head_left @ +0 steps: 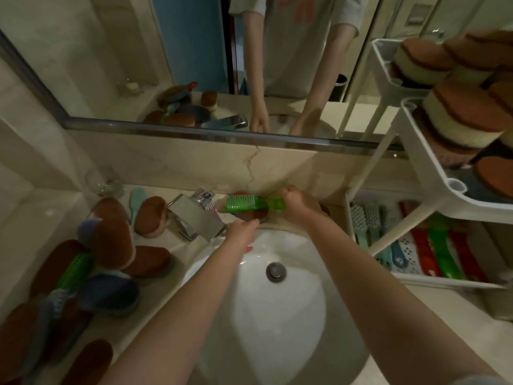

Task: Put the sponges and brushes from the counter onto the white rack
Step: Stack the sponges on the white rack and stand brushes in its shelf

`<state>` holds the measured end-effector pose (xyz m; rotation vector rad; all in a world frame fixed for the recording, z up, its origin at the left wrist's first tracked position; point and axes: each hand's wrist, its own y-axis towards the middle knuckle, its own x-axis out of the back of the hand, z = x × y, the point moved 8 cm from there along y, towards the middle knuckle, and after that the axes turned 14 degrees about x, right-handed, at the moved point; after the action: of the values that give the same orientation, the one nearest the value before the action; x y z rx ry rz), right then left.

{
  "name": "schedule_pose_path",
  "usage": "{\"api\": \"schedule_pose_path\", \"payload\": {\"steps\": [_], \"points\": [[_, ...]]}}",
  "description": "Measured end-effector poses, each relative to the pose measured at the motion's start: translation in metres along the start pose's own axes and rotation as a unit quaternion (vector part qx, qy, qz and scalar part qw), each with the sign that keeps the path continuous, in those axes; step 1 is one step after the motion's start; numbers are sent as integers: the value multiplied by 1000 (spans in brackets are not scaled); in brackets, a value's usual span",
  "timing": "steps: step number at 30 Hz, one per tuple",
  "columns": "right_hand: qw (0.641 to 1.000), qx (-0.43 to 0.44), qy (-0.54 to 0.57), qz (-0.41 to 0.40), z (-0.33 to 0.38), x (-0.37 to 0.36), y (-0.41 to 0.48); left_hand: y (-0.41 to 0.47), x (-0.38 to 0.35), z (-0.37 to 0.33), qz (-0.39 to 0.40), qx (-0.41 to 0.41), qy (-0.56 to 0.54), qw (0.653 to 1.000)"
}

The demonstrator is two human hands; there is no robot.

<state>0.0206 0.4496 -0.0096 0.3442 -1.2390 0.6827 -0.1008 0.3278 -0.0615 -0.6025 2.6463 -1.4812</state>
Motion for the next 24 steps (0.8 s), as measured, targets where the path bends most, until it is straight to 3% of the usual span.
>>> {"api": "schedule_pose_path", "payload": {"steps": [4, 12, 19, 24], "points": [[999, 31, -5, -32, -7, -17, 23, 23, -9, 5, 1, 37, -34, 999], [996, 88, 21, -13, -9, -24, 36, 50, -22, 6, 7, 76, -85, 993], [977, 140, 101, -128, 2, 32, 15, 60, -18, -1, -47, 87, -67, 993], [971, 123, 141, -149, 1, 34, 3, 64, -13, -2, -101, 93, -105, 985]]}}
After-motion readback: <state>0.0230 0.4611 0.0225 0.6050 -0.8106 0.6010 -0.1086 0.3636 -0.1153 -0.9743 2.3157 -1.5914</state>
